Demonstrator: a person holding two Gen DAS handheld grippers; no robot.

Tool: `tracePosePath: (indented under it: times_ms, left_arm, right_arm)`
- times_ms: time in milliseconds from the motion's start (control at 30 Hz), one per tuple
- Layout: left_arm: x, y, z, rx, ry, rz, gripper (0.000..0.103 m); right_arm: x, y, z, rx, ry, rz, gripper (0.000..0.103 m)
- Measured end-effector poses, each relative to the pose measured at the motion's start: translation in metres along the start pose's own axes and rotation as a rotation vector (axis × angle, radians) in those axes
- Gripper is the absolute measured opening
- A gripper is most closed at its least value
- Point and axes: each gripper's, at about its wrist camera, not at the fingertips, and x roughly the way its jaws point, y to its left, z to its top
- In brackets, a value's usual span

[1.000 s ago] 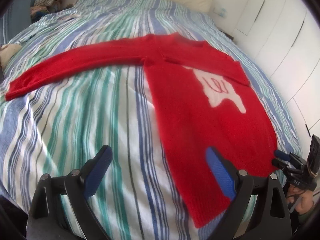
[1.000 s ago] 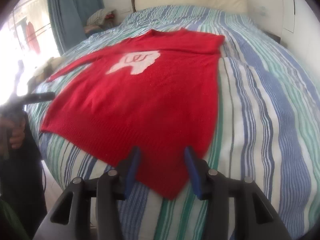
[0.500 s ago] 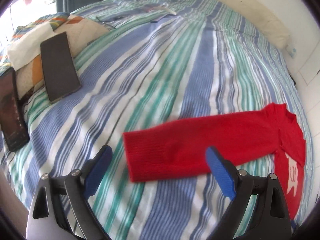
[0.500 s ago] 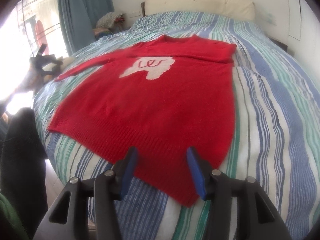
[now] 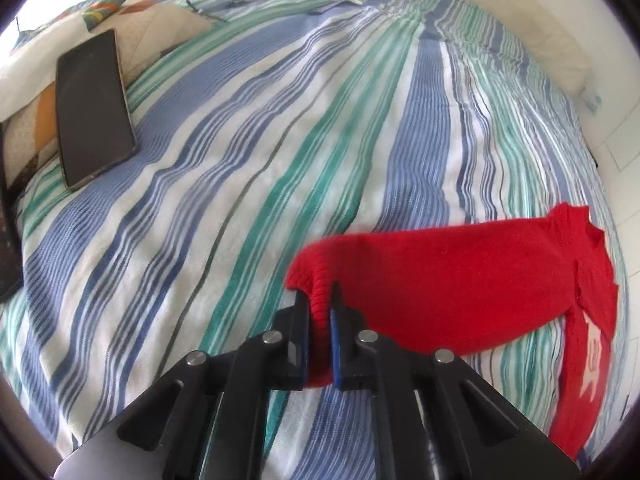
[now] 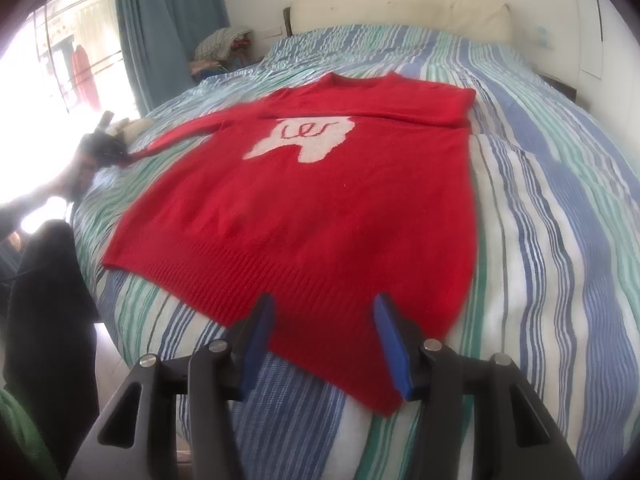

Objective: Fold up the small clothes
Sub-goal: 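Grasp the other sleeve cuff with the left gripper and fold it across the body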

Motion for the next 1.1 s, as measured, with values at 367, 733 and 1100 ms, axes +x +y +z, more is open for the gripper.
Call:
tracePosePath:
  times_ms: [367,733,1100]
  left_arm:
    - [-0.136,-0.250,0.072,0.371,-0.213,-0.309,0.006]
    - [-0.068,-0.484,-0.003,0.681,-0.018,-0.502,0.056]
    - [-0.030,-0.377,-0.029,0.756,-0.066,-0.205,0.082]
  right_arm:
    - [-0.014,0.002,0.007,0.007,-0.071,0.023,0.051]
    - [-0.024,-0.011,0.006,0.040,-0.100,0.008,0.051]
    - [-0.029,-0.019,0.006,0.065,-0.105,0.021,0.051]
